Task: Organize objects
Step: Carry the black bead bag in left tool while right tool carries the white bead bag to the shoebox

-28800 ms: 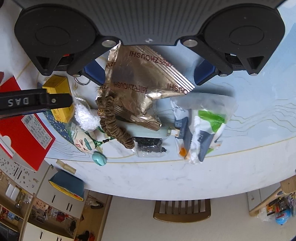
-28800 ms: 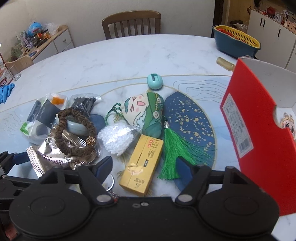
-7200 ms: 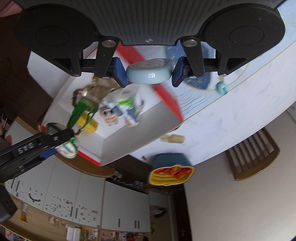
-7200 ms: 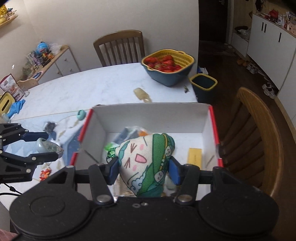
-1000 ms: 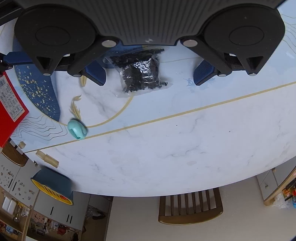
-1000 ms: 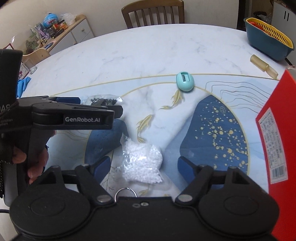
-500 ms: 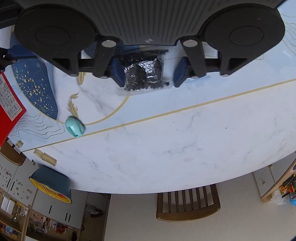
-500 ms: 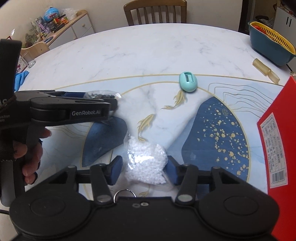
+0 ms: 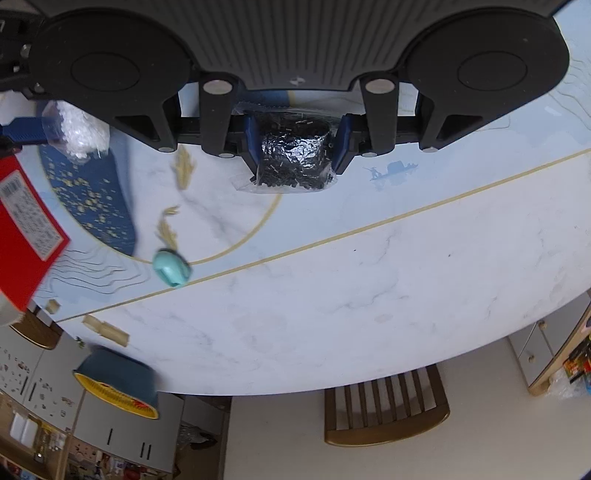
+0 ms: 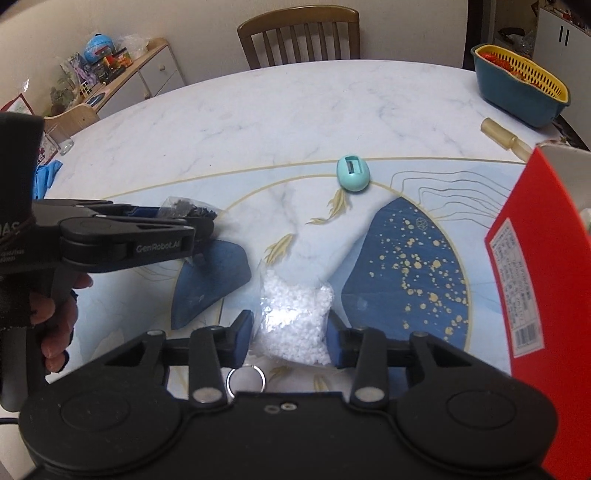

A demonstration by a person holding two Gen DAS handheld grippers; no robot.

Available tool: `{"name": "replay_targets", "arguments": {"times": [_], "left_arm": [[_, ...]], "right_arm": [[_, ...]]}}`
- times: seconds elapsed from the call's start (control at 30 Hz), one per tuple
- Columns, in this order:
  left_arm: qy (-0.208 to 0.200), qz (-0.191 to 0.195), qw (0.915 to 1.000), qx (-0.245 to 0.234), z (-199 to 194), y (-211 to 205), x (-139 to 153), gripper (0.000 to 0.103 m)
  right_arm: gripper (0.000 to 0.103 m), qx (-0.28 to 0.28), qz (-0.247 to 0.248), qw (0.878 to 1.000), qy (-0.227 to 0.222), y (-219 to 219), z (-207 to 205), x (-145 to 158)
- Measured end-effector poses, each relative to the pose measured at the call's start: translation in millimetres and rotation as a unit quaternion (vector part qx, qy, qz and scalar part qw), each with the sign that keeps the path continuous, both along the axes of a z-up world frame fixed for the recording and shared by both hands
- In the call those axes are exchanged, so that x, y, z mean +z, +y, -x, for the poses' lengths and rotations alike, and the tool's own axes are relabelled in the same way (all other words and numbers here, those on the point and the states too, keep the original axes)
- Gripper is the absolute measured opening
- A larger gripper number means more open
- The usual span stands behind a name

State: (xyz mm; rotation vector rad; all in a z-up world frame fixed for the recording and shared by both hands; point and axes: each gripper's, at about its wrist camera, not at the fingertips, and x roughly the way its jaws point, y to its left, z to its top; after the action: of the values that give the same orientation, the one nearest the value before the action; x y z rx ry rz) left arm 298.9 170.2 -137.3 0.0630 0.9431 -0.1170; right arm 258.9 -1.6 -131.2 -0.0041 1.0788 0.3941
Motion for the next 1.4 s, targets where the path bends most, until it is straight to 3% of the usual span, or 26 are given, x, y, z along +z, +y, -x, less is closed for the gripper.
{"name": "replay_targets", "arguments": {"times": [0.47, 0.8, 1.4], "left_arm": [[-0.004, 0.017, 0.9993, -0.033, 40, -36, 62, 0.039], [-0.01, 0.022, 0.9975, -0.067, 55, -84, 97, 0.039], [-0.016, 0.027, 0.9931, -0.113, 51, -222, 115, 0.039]], "right_arm": [[0.039, -0.012, -0.05, 0.999, -0.012, -46, 25, 62], [0.039, -0.032, -0.055, 0.998, -0.03, -104, 38, 94], [0.039, -0.061, -0.05, 0.995, -0.06, -248, 39, 105]]}}
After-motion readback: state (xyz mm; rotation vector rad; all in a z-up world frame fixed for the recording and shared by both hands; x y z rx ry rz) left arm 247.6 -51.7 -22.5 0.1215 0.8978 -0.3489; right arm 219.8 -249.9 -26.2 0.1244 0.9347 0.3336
